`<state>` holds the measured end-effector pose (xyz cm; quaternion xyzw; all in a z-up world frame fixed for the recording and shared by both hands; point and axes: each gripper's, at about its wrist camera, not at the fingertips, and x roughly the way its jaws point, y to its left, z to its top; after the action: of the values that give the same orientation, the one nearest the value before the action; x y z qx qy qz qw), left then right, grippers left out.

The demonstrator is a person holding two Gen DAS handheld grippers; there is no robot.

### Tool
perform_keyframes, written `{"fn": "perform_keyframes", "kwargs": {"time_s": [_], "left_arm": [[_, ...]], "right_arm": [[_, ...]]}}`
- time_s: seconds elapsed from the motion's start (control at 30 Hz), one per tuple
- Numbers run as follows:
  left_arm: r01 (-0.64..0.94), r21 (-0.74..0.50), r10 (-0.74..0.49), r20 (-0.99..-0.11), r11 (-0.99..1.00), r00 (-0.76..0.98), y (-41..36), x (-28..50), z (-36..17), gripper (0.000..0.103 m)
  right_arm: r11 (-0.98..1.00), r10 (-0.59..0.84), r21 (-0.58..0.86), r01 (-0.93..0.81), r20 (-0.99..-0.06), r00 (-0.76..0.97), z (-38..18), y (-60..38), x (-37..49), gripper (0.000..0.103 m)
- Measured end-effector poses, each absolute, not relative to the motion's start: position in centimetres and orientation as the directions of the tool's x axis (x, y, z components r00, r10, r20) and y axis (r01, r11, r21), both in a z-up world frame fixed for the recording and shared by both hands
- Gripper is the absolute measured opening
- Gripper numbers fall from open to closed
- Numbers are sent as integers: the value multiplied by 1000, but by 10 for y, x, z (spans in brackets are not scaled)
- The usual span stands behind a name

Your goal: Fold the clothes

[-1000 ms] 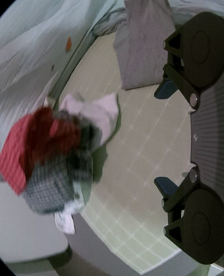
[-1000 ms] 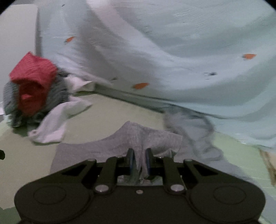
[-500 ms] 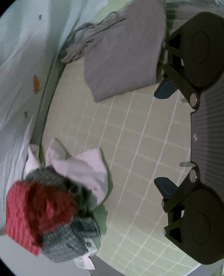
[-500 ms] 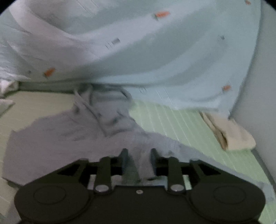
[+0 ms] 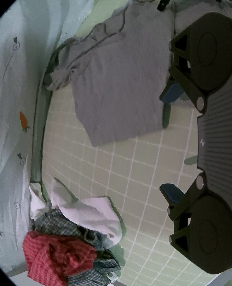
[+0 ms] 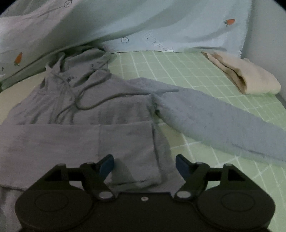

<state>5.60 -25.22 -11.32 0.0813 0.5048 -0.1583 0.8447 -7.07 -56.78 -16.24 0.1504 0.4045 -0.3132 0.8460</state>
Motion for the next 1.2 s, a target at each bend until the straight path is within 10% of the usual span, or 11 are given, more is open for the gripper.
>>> {"fn": "perform_keyframes", "kwargs": {"time_s": [0.5, 0.8, 1.2], "left_arm": [[266, -86, -208, -858, 960, 470, -324, 16, -117, 97], [212, -24, -127, -864, 977, 487, -329, 32, -117, 97], [223, -19, -116, -895, 975, 431, -338, 47, -138, 97]], "right_arm": [[889, -247, 39, 457, -798, 549, -166, -581, -69, 68], [876, -219, 107, 471, -781, 585, -160, -601, -76, 5], [918, -322, -25, 395, -628, 709, -108, -586, -64, 3]]}}
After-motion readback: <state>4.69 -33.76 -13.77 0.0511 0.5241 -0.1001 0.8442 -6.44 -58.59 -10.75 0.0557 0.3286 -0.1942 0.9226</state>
